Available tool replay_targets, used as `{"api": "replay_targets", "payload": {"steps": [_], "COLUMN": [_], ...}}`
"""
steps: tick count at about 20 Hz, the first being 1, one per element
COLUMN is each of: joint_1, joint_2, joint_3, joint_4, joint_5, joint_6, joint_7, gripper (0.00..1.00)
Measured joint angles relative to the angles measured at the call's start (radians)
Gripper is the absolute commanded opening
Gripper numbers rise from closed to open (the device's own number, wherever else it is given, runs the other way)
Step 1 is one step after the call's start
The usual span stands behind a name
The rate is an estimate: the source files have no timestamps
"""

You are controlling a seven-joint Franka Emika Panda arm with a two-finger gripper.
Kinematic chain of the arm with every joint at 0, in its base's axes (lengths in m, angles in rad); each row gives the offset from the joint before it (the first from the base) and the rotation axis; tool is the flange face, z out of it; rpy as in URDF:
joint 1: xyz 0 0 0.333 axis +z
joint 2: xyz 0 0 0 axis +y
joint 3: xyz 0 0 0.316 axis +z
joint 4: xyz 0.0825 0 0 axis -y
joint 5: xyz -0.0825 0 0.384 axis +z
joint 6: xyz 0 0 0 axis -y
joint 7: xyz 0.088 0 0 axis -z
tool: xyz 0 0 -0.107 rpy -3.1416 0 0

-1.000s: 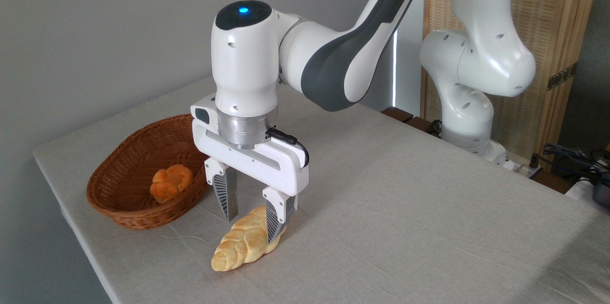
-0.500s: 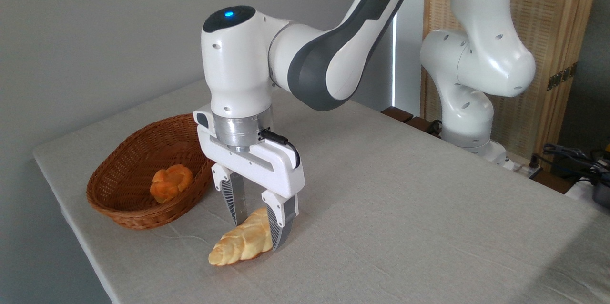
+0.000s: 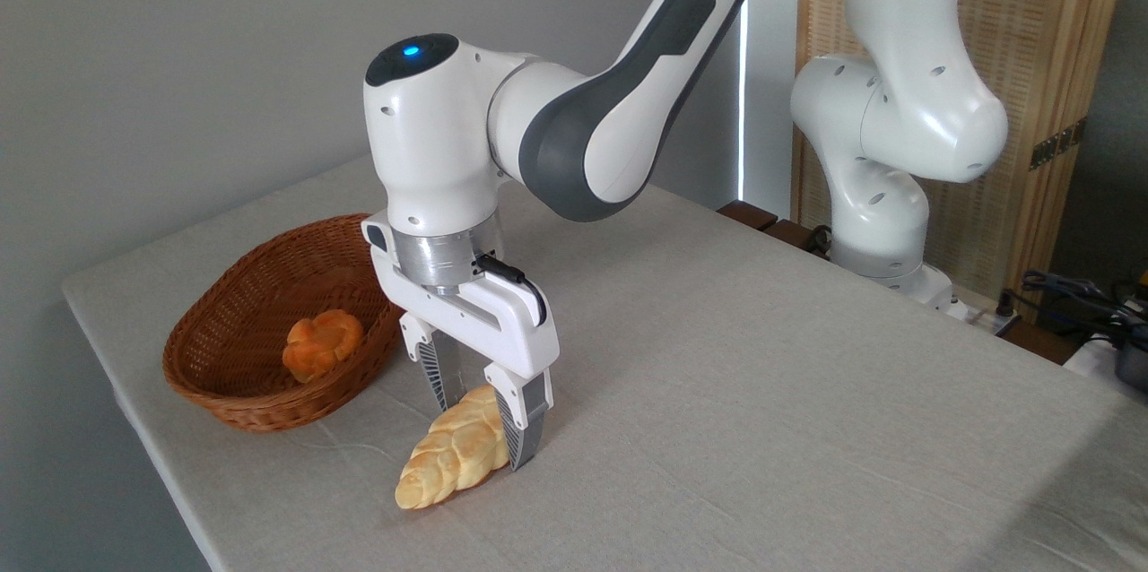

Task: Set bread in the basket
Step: 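Close the gripper on the braided bread and lift it, then carry the braided bread over the wicker basket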

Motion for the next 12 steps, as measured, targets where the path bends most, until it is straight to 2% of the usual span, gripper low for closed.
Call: {"api": "replay_targets", "payload": {"steps": [12], "joint_1": [0.002], "joint_2": [-0.019], "joint_3": [0.001], "joint_4": [0.004], "joint_5": [0.0], "joint_6": [-0.003], "joint_7": [0.0], "gripper": [0.2]}}
